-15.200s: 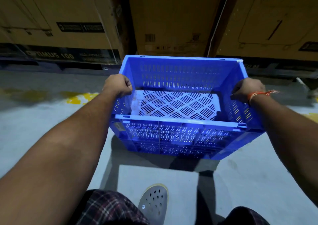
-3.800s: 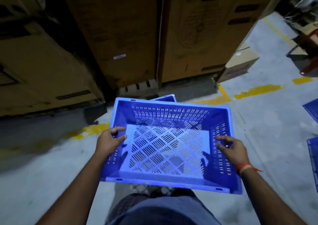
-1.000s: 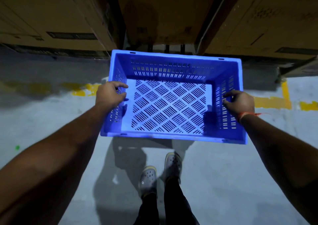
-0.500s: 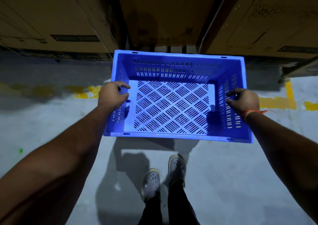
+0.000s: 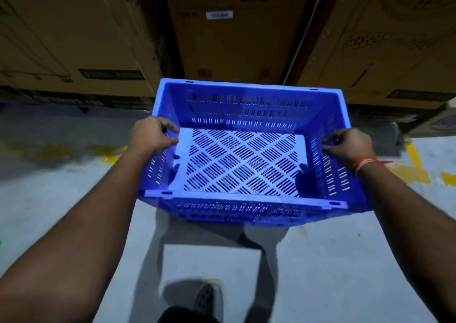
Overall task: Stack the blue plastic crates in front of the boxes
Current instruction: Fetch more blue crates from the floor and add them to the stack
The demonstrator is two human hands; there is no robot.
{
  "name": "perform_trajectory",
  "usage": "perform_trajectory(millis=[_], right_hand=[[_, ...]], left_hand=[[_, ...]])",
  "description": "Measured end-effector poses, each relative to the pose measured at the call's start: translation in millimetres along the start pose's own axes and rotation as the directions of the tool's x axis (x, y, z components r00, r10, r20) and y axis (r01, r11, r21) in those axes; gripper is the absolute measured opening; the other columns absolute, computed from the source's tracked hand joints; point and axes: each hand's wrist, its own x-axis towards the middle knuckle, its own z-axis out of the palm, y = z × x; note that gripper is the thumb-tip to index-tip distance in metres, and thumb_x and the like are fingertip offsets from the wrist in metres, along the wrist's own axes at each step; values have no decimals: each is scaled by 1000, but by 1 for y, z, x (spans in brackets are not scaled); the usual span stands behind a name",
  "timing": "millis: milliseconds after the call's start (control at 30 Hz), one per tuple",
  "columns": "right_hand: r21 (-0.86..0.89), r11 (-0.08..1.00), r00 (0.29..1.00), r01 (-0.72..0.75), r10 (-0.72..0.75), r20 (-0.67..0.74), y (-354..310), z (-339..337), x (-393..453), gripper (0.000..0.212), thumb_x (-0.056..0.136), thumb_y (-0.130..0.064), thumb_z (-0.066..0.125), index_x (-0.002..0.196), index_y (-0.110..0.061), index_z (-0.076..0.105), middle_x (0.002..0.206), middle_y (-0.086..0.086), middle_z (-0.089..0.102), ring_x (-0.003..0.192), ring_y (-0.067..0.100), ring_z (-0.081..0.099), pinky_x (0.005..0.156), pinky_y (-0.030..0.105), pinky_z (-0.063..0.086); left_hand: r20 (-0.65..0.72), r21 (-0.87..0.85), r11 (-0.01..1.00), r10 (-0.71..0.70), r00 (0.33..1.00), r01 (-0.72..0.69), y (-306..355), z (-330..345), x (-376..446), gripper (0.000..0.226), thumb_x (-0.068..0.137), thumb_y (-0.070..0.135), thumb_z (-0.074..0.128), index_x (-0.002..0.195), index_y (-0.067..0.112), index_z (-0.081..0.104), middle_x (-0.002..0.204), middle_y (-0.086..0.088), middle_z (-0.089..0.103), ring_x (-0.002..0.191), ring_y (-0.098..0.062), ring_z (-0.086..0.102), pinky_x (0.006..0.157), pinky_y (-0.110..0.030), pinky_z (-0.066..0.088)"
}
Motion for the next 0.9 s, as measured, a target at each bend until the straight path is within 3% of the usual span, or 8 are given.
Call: perform_trajectory(millis=[100, 233, 400, 500, 600, 733, 833, 900], right_hand=[[-16, 999, 999, 44, -43, 15, -1, -2, 1, 17, 71, -20, 82, 87, -17, 78, 75, 5, 64, 82, 22, 66, 73, 23, 38], [-47, 996, 997, 76, -75, 18, 0, -3, 2, 14, 73, -21, 81, 86, -19, 78, 77, 3, 65, 74, 16, 58, 65, 22, 37], [-75, 993, 996, 93, -93, 6, 1, -2, 7, 14, 70, -22, 83, 83, -19, 77, 80, 6, 70, 63, 20, 59, 70, 25, 42], [-85, 992, 996, 90, -91, -8, 1, -2, 8, 15, 69, -23, 83, 83, -20, 78, 83, 7, 72, 67, 20, 61, 71, 25, 43], [-76, 994, 997, 78, -80, -11, -1, -3, 6, 15, 69, -22, 83, 83, -19, 78, 80, 6, 71, 63, 17, 60, 69, 25, 43], [-104, 992, 998, 65, -67, -18, -4, -4, 4, 16, 67, -22, 84, 82, -18, 79, 79, 6, 74, 67, 21, 64, 66, 22, 44], [-114, 992, 998, 57, -60, -18, -6, -4, 6, 14, 66, -22, 84, 78, -18, 79, 57, -1, 68, 53, 16, 63, 52, 20, 43], [-133, 989, 998, 61, -62, -5, -8, -4, 5, 15, 66, -22, 84, 80, -18, 79, 43, -9, 62, 51, 14, 61, 53, 21, 43]], left_hand=[[15, 40, 999, -22, 1000, 21, -1, 1, 4, 25, 72, 27, 87, 95, 25, 79, 75, -2, 65, 72, -20, 61, 70, -25, 39], [34, 125, 992, -1, 999, -3, -3, 0, 11, 29, 69, 31, 89, 95, 23, 80, 80, -5, 71, 70, -21, 63, 68, -26, 41], [98, 84, 996, 1, 995, -9, -3, -4, 16, 23, 69, 22, 90, 89, 19, 78, 40, 7, 59, 37, -10, 57, 46, -18, 41], [97, 71, 997, -3, 995, -4, -3, -6, 18, 22, 69, 19, 90, 86, 18, 77, 36, 6, 57, 27, -3, 51, 36, -12, 39], [120, 54, 998, -23, 992, 16, -3, -5, 19, 25, 67, 16, 91, 88, 13, 79, 46, 2, 65, 32, -8, 56, 50, -21, 42], [102, 74, 997, -44, 994, 37, -3, -5, 16, 24, 64, 20, 92, 83, 16, 79, 85, -10, 78, 56, -20, 64, 56, -23, 48], [87, 80, 996, -50, 995, 44, -2, -3, 14, 21, 63, 22, 92, 79, 17, 78, 88, -4, 79, 65, -21, 68, 62, -24, 54], [88, 61, 997, -47, 995, 42, 0, -4, 12, 22, 66, 20, 91, 82, 14, 79, 90, -5, 79, 67, -22, 68, 62, -25, 53]])
